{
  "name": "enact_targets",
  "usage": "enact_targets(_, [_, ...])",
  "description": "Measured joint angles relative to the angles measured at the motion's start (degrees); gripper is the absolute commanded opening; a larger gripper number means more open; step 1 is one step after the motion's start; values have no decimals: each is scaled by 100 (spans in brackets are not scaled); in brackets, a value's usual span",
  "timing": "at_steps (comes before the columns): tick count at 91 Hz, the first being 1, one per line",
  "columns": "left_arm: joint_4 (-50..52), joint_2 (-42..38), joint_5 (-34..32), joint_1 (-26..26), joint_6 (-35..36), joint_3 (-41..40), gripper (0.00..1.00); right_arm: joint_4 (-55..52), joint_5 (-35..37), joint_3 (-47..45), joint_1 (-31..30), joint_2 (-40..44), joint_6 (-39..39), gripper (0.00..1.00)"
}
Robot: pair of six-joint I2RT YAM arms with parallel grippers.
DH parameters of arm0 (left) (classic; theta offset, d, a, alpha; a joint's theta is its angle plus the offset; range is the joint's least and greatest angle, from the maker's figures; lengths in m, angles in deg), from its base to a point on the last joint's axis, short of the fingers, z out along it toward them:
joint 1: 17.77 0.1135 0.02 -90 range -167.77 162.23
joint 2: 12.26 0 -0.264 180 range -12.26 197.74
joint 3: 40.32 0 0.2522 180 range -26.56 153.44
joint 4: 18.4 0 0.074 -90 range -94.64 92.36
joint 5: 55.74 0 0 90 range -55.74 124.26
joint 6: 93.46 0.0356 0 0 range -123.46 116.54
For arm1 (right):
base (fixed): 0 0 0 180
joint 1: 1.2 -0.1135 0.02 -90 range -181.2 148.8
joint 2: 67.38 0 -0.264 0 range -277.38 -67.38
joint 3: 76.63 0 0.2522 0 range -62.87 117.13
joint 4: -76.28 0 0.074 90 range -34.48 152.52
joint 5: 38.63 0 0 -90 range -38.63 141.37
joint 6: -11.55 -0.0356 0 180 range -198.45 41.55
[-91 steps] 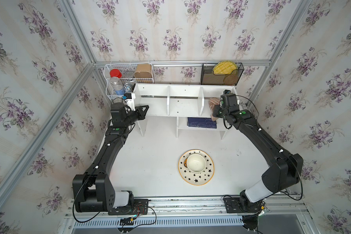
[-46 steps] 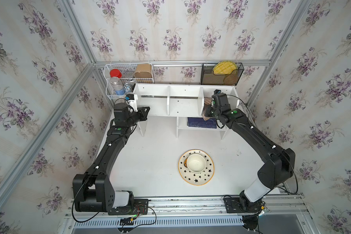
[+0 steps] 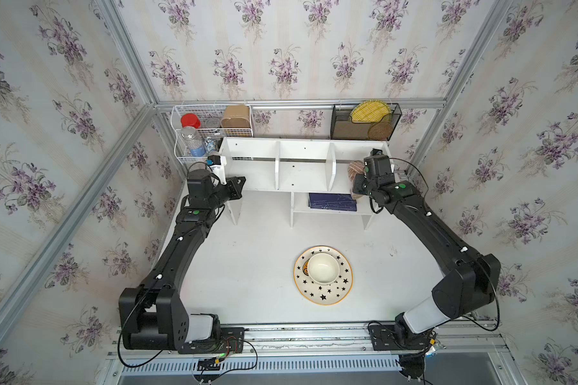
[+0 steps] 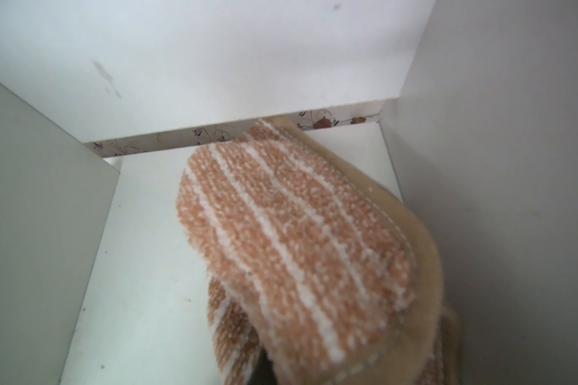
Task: Wipe the bookshelf clean with a cloth
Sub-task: Wipe the dust from the shelf.
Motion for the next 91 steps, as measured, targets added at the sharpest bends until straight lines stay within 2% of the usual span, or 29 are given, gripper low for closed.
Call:
enact_targets(15, [7, 0, 0, -2, 0, 0, 0, 120, -240, 385, -313, -367, 17, 0])
enact_targets(36, [48, -28, -20, -2, 87, 0, 0, -343, -35, 1891, -264, -1196, 24, 0])
enact_targets(45, [74, -31, -39, -7, 103, 0, 0, -433, 85, 2111, -114, -1215, 76, 0])
enact_targets(53, [87, -33, -46, -11, 105, 2, 0, -485, 232, 1908, 13, -1073, 133, 0])
enact_targets(76, [129, -33, -59, -44, 105, 24, 0, -472, 334, 369, -2, -166, 168, 0])
enact_targets(91, [131, -42, -76, -55, 127, 31, 0, -138, 177, 79, -260, -22, 142, 0])
